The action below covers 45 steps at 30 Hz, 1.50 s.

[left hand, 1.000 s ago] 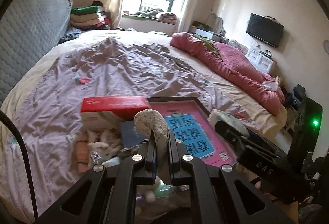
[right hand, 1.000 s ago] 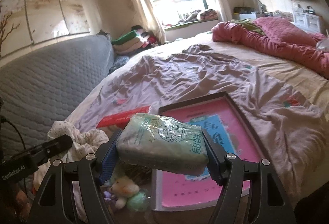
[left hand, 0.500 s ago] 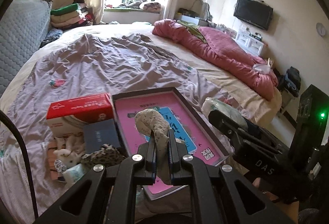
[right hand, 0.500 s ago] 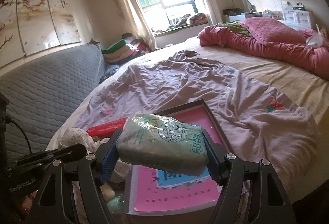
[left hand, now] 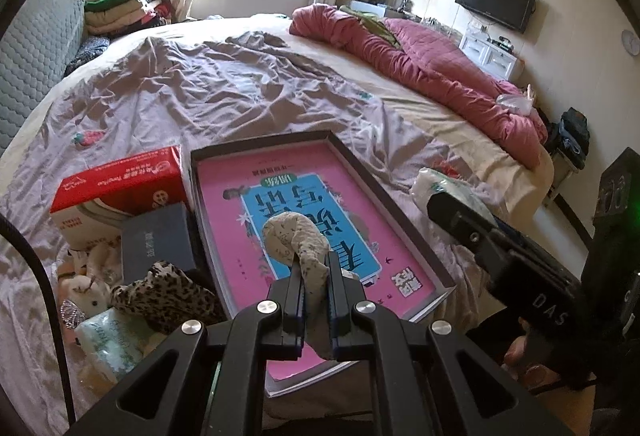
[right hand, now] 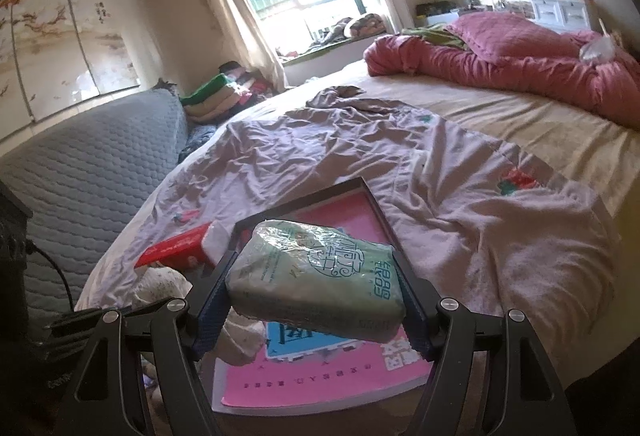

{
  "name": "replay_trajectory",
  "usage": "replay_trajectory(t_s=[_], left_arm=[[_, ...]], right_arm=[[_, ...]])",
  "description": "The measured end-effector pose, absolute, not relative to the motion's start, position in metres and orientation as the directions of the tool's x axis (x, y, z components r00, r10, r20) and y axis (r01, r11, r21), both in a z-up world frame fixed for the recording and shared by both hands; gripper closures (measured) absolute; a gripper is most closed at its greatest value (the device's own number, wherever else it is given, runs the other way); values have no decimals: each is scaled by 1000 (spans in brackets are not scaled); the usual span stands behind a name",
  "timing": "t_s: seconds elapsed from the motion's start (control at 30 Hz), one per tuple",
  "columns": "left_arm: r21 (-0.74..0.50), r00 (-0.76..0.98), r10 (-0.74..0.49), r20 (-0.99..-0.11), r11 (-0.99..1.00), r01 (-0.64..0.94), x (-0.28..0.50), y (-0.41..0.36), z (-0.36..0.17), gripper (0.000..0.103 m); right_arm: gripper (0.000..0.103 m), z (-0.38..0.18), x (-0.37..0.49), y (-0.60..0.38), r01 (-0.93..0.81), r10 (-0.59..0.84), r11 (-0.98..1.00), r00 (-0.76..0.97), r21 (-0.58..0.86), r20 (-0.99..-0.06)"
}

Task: Organize soft objects
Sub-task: 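Lift the scrunchie with the left gripper while the right gripper carries the wipes pack over the tray, then open the left gripper over the pink book while the right releases the wipes pack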

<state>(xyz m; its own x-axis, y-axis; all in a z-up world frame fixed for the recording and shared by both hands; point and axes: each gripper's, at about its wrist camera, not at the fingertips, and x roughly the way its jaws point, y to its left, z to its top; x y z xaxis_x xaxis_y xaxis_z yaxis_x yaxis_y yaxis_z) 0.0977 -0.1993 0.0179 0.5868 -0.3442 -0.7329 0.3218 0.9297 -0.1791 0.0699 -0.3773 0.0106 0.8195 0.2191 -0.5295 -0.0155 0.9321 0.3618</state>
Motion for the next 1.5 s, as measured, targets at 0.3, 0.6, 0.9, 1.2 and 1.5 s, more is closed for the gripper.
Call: replay_trajectory(t_s=[0.3,0.6,0.9,1.2,1.5], left_arm=[[-196,567,-348,-747,930,311,108,-198,2,94],[-197,516,-354,-780,922,334,111,-209,-22,94],[-191,444,-334,-832,923,335,110,-212,-45,94],[-184,424,-325,-845,922,341,107,-213,-55,94],[-164,419,-311,-853,922,350,107,-216,-59,94]], right_arm=[[28,-5,74,-383,3,208,934,807,357,-553],[28,-17,79,-377,-3,201,948,781,318,-592],[28,-50,85,-373,17,163,969,706,246,-690],[28,-66,87,-366,7,152,977,679,213,-718],[28,-74,89,-362,-2,138,983,657,182,-741]])
